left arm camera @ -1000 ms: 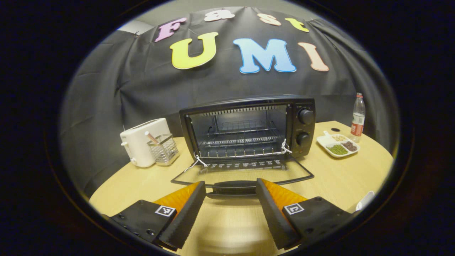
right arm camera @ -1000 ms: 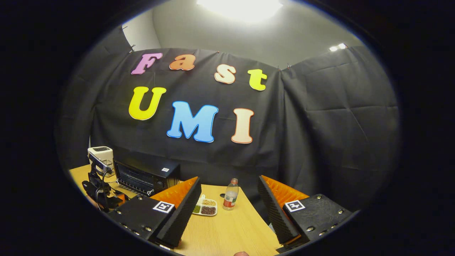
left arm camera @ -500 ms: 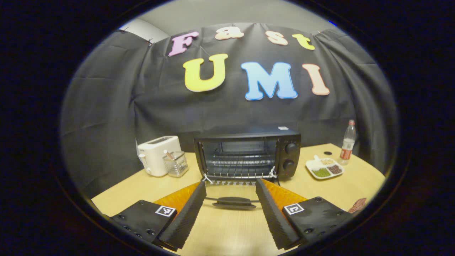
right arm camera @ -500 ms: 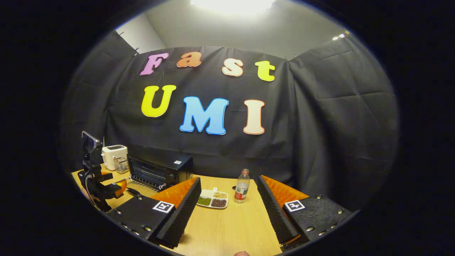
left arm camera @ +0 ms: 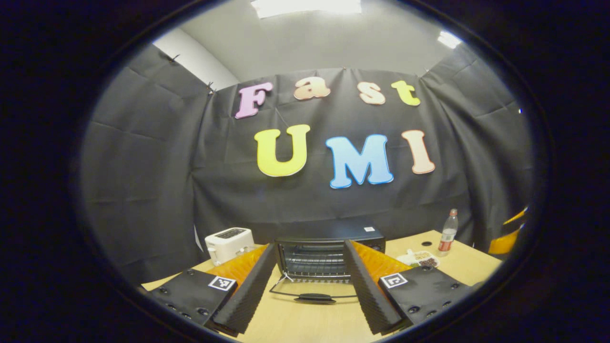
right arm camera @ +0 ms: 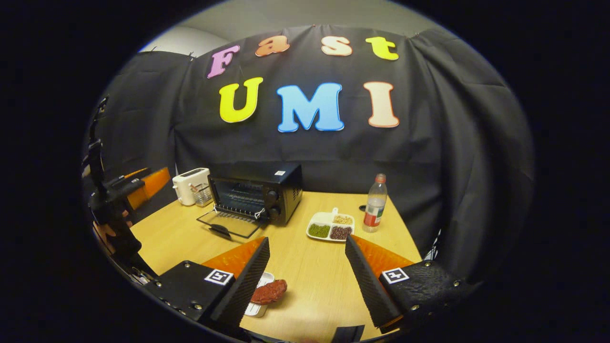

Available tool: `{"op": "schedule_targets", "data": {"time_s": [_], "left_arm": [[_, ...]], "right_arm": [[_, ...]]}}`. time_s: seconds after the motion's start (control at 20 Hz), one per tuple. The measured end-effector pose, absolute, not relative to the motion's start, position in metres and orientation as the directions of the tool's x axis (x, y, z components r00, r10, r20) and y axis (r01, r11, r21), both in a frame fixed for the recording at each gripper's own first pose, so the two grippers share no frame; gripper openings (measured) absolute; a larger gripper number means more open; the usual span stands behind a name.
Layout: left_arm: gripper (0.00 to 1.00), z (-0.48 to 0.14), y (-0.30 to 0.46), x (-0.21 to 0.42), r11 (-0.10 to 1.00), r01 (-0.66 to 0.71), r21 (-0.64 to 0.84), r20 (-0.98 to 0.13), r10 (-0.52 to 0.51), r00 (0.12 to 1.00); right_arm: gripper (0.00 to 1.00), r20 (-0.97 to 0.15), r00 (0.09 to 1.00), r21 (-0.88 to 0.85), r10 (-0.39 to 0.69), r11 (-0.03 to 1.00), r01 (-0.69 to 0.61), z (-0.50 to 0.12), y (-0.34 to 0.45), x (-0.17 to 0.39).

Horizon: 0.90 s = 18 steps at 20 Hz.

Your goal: Open the electric oven with the left hand, put the food in, and close the electric oven.

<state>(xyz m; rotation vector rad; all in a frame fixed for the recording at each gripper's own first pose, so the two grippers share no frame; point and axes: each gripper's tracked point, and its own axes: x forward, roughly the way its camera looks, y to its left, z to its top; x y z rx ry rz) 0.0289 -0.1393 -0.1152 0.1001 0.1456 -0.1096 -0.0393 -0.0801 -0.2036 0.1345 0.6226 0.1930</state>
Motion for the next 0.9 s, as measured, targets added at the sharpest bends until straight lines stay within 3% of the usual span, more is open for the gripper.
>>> {"op": "schedule_targets", "data": {"time_s": [0.15, 0.35, 0.6, 0.9], "left_arm": [[0.90, -0.102, -0.138, 0.023, 0.990, 0.128, 0.064, -0.146, -0.118, 0.982], [0.99, -0.084, -0.127, 0.020, 0.990, 0.138, 0.033, -0.132, -0.132, 0.982], [0.99, -0.065, -0.106, 0.024, 0.988, 0.148, 0.047, -0.112, -0.142, 0.983], [0.95, -0.065, -0.090, 0.023, 0.985, 0.157, 0.072, -0.124, -0.147, 0.981]], "right_arm": [[0.98, -0.636, 0.719, 0.275, 0.280, 0.953, -0.128, -0.236, -0.062, -0.046], [0.99, -0.712, 0.598, 0.405, 0.368, 0.911, -0.079, -0.278, -0.038, -0.055], [0.99, -0.787, 0.465, 0.470, 0.405, 0.882, 0.027, -0.322, -0.032, -0.069], [0.97, -0.762, 0.344, 0.630, 0.549, 0.751, 0.197, -0.344, -0.006, -0.080]]}}
